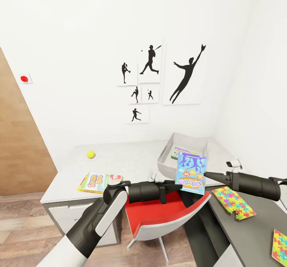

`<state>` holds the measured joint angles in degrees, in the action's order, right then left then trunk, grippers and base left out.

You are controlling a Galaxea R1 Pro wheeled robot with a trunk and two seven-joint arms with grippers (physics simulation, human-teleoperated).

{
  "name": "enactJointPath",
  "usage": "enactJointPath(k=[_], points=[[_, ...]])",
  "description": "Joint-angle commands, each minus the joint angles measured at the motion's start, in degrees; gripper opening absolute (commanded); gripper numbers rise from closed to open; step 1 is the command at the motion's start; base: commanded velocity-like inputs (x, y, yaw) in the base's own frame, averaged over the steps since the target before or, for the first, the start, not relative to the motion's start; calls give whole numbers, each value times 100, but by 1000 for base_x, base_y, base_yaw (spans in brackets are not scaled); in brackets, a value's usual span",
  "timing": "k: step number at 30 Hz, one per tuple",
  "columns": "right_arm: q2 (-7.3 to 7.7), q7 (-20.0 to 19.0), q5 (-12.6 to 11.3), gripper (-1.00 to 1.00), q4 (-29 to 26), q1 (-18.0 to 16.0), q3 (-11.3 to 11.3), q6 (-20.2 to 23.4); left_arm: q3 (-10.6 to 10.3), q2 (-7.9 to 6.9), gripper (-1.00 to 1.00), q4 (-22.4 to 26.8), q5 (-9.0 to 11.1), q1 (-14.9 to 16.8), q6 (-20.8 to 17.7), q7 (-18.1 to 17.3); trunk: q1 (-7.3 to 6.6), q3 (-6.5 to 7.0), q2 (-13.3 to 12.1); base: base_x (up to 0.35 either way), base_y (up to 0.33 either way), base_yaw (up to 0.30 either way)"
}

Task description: Put all the toys in the child's room - the three board games (two on the bed and one on the table), the two jigsaw puzzles on the table, and the tennis ball on the table - inside the toy box on the table in the child's room.

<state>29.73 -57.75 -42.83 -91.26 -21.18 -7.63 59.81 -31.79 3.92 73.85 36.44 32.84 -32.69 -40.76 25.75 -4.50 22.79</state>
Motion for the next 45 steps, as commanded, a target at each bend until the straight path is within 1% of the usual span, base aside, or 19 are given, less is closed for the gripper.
enactJointPath(k=[1,5,18,19,45], points=[[-21,-26,16,100,1,-10,5,19,0,1,-100,0,41,5,-42,5,4,-13,13,0,0,0],[-84,-26,31,100,2,-24,16,19,-5,1,-100,-2,42,4,-42,6,4,-13,13,0,0,0],[-129,-26,48,100,3,-34,19,19,-37,20,-100,11,58,3,-36,6,4,-13,13,0,0,0],[-128,-26,50,-100,3,-34,18,19,-39,20,-100,12,58,3,-36,6,4,-13,13,0,0,0],[-124,-27,49,-100,3,-35,-27,19,-47,15,-100,15,60,3,-42,-2,4,-13,13,0,0,0]])
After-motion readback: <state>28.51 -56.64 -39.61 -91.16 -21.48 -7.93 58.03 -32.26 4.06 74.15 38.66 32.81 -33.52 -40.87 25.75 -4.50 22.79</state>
